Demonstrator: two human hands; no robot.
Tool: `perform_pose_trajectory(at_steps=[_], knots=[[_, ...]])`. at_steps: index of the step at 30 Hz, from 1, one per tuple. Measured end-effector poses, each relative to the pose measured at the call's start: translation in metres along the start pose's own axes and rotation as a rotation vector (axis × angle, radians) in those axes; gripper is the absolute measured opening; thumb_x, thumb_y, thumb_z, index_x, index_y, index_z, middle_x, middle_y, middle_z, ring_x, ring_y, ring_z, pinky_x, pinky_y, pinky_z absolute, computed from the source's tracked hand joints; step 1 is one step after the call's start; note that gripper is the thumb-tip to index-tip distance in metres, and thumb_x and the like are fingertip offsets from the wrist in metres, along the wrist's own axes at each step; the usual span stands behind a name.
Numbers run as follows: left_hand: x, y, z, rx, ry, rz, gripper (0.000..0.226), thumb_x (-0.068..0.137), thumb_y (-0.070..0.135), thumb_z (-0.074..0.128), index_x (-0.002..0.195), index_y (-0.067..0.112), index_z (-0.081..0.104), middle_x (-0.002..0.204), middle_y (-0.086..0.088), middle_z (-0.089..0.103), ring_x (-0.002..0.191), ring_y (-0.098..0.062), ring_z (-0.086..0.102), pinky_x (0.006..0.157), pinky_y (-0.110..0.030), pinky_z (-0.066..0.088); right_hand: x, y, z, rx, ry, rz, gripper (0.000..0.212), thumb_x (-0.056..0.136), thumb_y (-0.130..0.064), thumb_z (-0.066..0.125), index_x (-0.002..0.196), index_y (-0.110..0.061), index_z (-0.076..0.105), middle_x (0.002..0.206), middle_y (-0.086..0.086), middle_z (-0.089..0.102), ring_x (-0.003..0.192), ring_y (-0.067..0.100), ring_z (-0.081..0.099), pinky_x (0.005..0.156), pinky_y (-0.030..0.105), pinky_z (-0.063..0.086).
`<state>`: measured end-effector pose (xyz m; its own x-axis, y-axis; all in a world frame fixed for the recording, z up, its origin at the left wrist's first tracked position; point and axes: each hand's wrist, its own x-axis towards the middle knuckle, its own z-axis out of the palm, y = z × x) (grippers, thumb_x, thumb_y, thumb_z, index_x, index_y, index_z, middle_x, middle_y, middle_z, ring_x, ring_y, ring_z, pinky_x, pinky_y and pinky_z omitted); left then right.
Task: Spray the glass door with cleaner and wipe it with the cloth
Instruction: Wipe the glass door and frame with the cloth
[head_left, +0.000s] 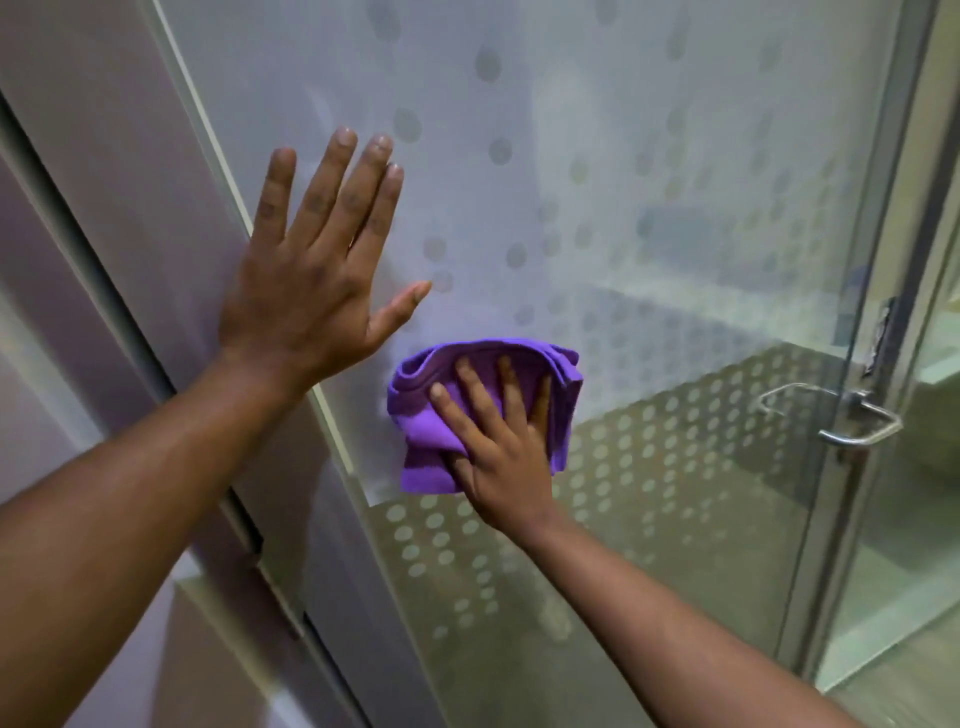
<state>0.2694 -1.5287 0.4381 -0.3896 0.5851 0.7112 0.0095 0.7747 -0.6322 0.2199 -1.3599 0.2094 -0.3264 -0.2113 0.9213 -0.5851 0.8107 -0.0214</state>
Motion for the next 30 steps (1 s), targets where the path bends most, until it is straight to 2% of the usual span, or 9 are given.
perform_pose_trajectory(at_steps=[3, 8, 10, 13, 16, 21, 23, 27, 30], knots=[[0.0, -0.001, 0.0, -0.008, 0.004, -0.007, 0.083, 0.109, 0.062, 0.022, 0.168, 0.005, 0.007, 0.178, -0.018, 0.007, 0.165, -0.038, 0.004, 0.131, -0.065, 0.005, -0.009, 0.061, -0.009, -0.039, -0.016, -0.136, 0.066, 0.099, -0.044, 0.046, 0.162, -0.038, 0.029, 0.174, -0.012, 0.016, 0.164, 0.022, -0.004, 0.123, 0.071, 0.012], [0.0, -0.001, 0.003, 0.012, 0.018, -0.012, 0.084, 0.109, 0.063, 0.021, 0.168, 0.006, 0.004, 0.178, -0.016, 0.005, 0.165, -0.038, 0.003, 0.131, -0.065, 0.006, 0.019, 0.061, -0.008, 0.159, 0.407, 0.914, 0.073, 0.097, -0.036, 0.038, 0.166, -0.032, 0.017, 0.174, -0.009, 0.013, 0.163, 0.031, 0.011, 0.122, 0.075, 0.011], [0.001, 0.0, 0.002, 0.001, 0.048, -0.027, 0.085, 0.109, 0.062, 0.025, 0.168, 0.005, 0.005, 0.178, -0.017, 0.006, 0.165, -0.038, 0.005, 0.13, -0.066, 0.007, 0.046, 0.016, -0.005, 0.122, 0.404, 1.049, 0.07, 0.101, -0.044, 0.033, 0.167, -0.031, 0.011, 0.175, -0.003, 0.017, 0.163, 0.033, 0.015, 0.122, 0.075, 0.014], [0.002, -0.002, 0.0, -0.015, 0.073, -0.054, 0.087, 0.108, 0.063, 0.027, 0.168, 0.004, 0.005, 0.177, -0.018, 0.008, 0.165, -0.038, 0.007, 0.13, -0.066, 0.008, 0.036, -0.013, -0.006, 0.086, 0.154, 0.47, 0.081, 0.094, -0.038, 0.046, 0.167, -0.036, 0.012, 0.176, -0.009, 0.004, 0.164, 0.031, -0.003, 0.126, 0.069, -0.005], [0.002, -0.003, -0.001, 0.003, 0.078, -0.076, 0.087, 0.108, 0.063, 0.028, 0.168, 0.004, 0.008, 0.177, -0.017, 0.01, 0.164, -0.038, 0.009, 0.13, -0.066, 0.011, 0.04, 0.06, -0.036, -0.029, 0.051, 0.016, 0.071, 0.098, -0.038, 0.049, 0.165, -0.034, 0.025, 0.174, -0.004, 0.019, 0.164, 0.028, 0.003, 0.121, 0.077, 0.007], [0.004, -0.002, 0.001, 0.057, 0.045, -0.088, 0.09, 0.106, 0.066, 0.028, 0.168, 0.004, 0.007, 0.178, -0.015, 0.007, 0.165, -0.035, 0.006, 0.13, -0.065, 0.01, 0.144, 0.111, -0.078, 0.119, 0.343, 0.994, 0.065, 0.103, -0.044, 0.022, 0.168, -0.031, 0.02, 0.177, -0.004, 0.01, 0.164, 0.028, 0.005, 0.123, 0.074, 0.01], [0.007, -0.002, 0.0, 0.064, 0.041, -0.09, 0.091, 0.105, 0.065, 0.031, 0.168, 0.004, 0.01, 0.178, -0.015, 0.009, 0.165, -0.035, 0.009, 0.13, -0.065, 0.012, 0.173, 0.071, -0.086, 0.061, 0.315, 0.824, 0.069, 0.101, -0.045, 0.028, 0.167, -0.032, 0.018, 0.178, -0.004, 0.007, 0.164, 0.032, 0.004, 0.123, 0.075, 0.006], [0.011, -0.013, -0.008, 0.008, 0.085, -0.151, 0.088, 0.104, 0.062, 0.033, 0.167, 0.004, 0.018, 0.177, -0.017, 0.015, 0.164, -0.036, 0.015, 0.129, -0.066, 0.014, 0.177, 0.065, -0.093, -0.099, 0.04, -0.174, 0.066, 0.103, -0.042, 0.041, 0.166, -0.034, 0.026, 0.177, -0.003, 0.009, 0.164, 0.033, 0.005, 0.124, 0.074, 0.003], [0.011, -0.051, -0.018, -0.004, 0.131, -0.313, 0.089, 0.101, 0.061, 0.036, 0.167, 0.004, 0.021, 0.176, -0.017, 0.016, 0.163, -0.037, 0.016, 0.128, -0.066, 0.012, 0.223, 0.113, -0.121, -0.156, 0.073, -0.318, 0.06, 0.106, -0.046, 0.036, 0.164, -0.035, 0.031, 0.175, -0.004, 0.021, 0.163, 0.03, 0.014, 0.123, 0.071, 0.013]])
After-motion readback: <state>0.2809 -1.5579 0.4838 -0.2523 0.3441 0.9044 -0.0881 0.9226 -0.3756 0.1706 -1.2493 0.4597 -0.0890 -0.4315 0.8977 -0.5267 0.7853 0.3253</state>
